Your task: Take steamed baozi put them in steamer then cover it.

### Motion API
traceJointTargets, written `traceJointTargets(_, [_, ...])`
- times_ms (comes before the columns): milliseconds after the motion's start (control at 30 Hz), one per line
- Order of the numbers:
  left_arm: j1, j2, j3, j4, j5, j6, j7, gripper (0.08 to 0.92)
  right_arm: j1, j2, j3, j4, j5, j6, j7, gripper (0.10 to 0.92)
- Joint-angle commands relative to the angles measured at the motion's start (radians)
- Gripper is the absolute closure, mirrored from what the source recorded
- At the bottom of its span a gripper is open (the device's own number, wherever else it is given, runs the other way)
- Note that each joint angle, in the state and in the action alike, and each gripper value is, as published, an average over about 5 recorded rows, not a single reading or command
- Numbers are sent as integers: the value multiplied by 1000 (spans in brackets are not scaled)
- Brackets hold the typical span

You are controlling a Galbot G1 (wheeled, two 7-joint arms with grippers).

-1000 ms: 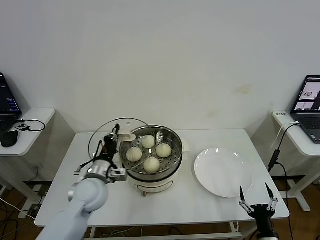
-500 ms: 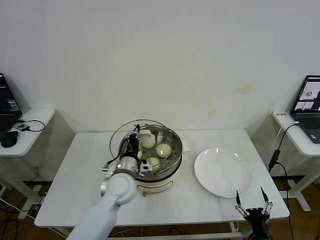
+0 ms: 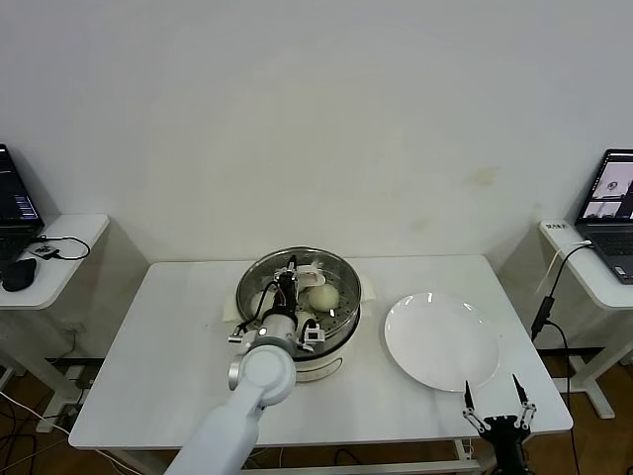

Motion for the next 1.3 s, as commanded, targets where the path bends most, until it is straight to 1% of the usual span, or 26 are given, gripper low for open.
traceJointTargets(33, [-8,-27,5,29,24,-2,5,856,-1,4,-2,-5,-7,4,1,203])
traceJointTargets(300, [5,-30,-3,18,11,-6,2,856,-6,7,-7,-2,-9,7,-1,203])
traceJointTargets(367, [12,-30,-8,2,7,-8,-2,856,-8,7,-8,-1,-10,8,-2,203])
traceJointTargets(467, [30,-22,-13,-38,2,-8,-5,834,-9,7,-12,0,-11,8,-2,203])
traceJointTargets(567, [63,-3,-20,-97,0,-9,-8,765,-10,8,-17,0,-12,8,-2,202])
traceJointTargets(700, [130,34,-32,-190,-10,-15,-15,644,-10,10,-26,-3,-14,7,-2,203])
traceJointTargets(900, [295,112,-81,-361,-95,-28,-45,471,-10,9,-32,-9,-16,7,-2,202])
traceJointTargets(1000, [394,144,-119,-462,-187,-43,-95,384,-8,8,-34,-16,-16,7,-2,203])
traceJointTargets(1100, [501,171,-166,-552,-336,-67,-179,298,-4,8,-41,-23,-17,6,-2,203])
traceJointTargets(1167, [579,185,-212,-594,-510,-100,-265,248,-2,8,-46,-24,-16,6,-2,202])
traceJointTargets(1200, [619,190,-243,-606,-635,-134,-324,222,-2,8,-48,-23,-14,5,-3,202])
traceJointTargets(1300, [726,194,-356,-604,-1113,-289,-508,184,-2,3,-50,-25,-3,6,-6,203])
